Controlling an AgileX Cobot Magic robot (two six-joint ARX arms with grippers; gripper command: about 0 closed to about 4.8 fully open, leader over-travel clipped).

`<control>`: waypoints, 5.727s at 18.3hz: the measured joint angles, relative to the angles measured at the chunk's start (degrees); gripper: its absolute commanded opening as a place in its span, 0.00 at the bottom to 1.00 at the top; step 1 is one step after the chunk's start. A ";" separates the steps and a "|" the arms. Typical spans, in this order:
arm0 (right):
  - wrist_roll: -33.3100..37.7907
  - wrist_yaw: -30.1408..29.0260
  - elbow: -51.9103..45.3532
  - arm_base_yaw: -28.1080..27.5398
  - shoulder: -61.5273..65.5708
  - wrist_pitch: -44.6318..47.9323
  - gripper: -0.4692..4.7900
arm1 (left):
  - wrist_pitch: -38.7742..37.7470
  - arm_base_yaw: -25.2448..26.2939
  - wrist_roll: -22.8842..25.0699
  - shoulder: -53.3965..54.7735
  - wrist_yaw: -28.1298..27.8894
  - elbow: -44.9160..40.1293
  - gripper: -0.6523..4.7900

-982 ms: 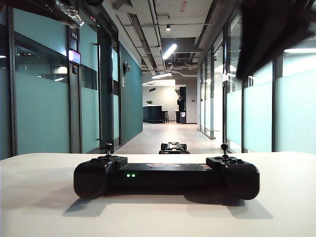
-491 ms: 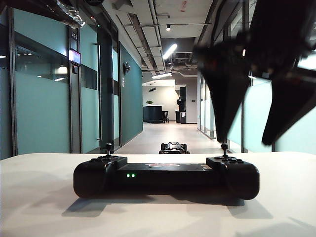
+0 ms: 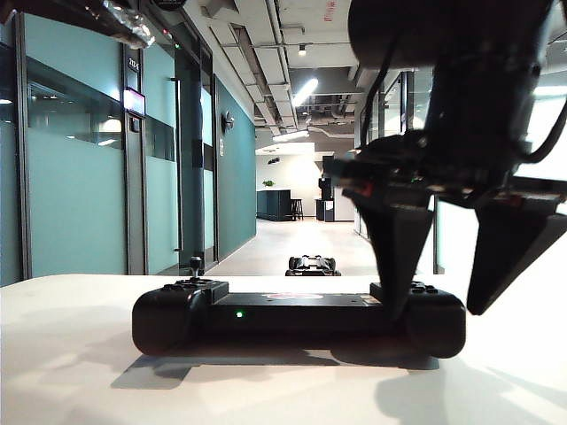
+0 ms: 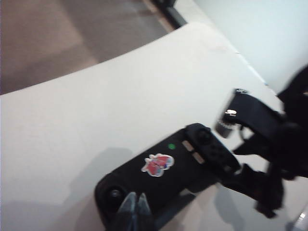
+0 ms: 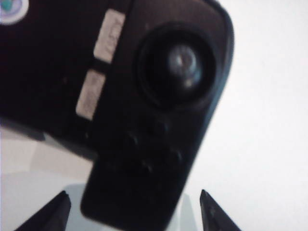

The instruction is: Push the left joystick on the remote control sitting on the white table forward to make the robot dog walk in a straight line until it approaches the door.

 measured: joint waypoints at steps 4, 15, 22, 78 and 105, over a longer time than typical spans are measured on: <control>0.00 -0.02 0.00 -0.04 2.60 2.99 0.79 | -0.02 0.00 0.00 0.00 0.44 0.00 0.11; 0.00 -0.20 0.00 -1.18 5.66 6.23 0.77 | -0.02 0.00 0.00 0.00 1.46 0.00 0.11; 0.02 -0.13 -0.02 -1.33 5.68 6.36 0.54 | -0.04 0.00 0.00 0.00 1.49 0.00 0.11; 14.64 1.40 0.20 -1.18 5.51 1.42 0.42 | 42.47 0.04 21.14 31.41 13.14 -18.38 0.11; 14.82 1.38 0.20 -1.20 5.51 1.46 0.42 | 43.23 0.04 21.07 31.54 12.72 -18.38 0.11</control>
